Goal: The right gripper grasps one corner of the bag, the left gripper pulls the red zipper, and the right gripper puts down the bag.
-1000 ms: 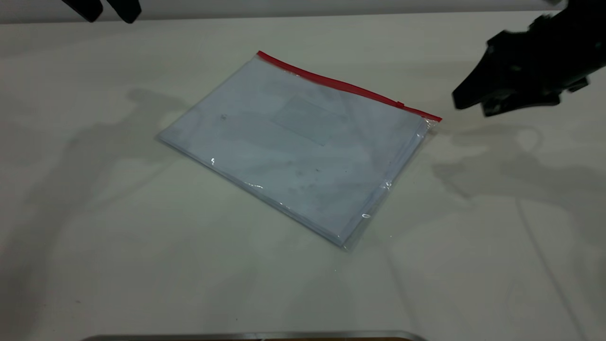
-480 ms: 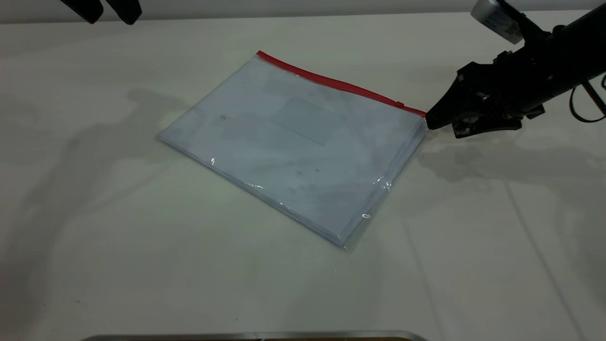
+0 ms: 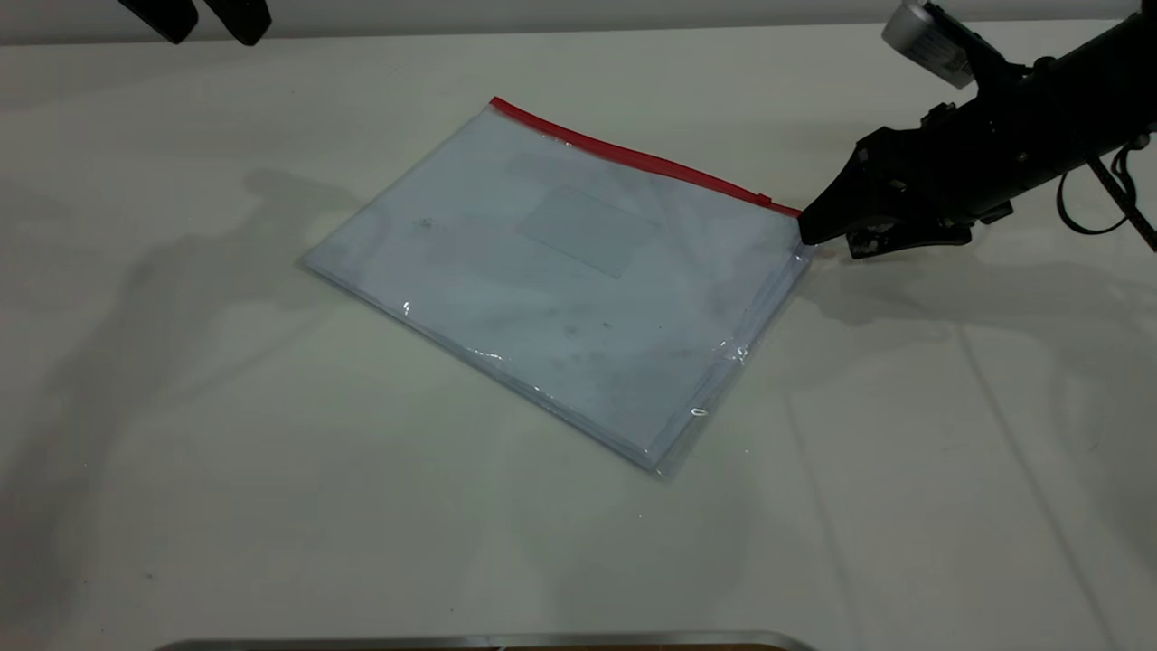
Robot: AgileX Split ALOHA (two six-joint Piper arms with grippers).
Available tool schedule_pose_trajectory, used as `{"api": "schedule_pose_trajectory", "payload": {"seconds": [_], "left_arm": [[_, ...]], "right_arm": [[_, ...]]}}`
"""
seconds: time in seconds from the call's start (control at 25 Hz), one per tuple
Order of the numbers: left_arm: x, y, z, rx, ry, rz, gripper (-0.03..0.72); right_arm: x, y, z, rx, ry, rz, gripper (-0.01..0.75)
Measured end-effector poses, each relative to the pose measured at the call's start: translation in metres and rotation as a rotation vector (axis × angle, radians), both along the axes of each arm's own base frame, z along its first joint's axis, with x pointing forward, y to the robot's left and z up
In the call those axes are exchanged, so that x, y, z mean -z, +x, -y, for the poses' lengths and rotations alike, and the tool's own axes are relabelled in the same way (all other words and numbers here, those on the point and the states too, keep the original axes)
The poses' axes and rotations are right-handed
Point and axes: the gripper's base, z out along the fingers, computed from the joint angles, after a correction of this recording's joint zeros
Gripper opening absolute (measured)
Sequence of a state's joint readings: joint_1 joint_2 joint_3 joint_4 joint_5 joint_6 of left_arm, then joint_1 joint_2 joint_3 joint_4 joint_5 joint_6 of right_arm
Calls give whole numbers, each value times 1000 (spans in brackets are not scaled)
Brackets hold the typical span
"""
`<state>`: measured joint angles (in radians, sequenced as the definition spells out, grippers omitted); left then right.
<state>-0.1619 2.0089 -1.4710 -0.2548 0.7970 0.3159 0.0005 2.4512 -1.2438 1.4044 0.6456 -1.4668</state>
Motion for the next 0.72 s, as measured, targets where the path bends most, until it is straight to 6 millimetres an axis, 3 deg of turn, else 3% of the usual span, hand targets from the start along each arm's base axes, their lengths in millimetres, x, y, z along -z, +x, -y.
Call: {"api": "schedule_pose_trajectory", "payload": {"seconds": [0.4,0.72], "left_arm": [[0,1,0,-2,-1,10,586],[0,1,0,12,1,18,586]], "right_arm": [[20,2,-4,-2,54,4,590],[29,-1,-22,-7,173,34,590]]}}
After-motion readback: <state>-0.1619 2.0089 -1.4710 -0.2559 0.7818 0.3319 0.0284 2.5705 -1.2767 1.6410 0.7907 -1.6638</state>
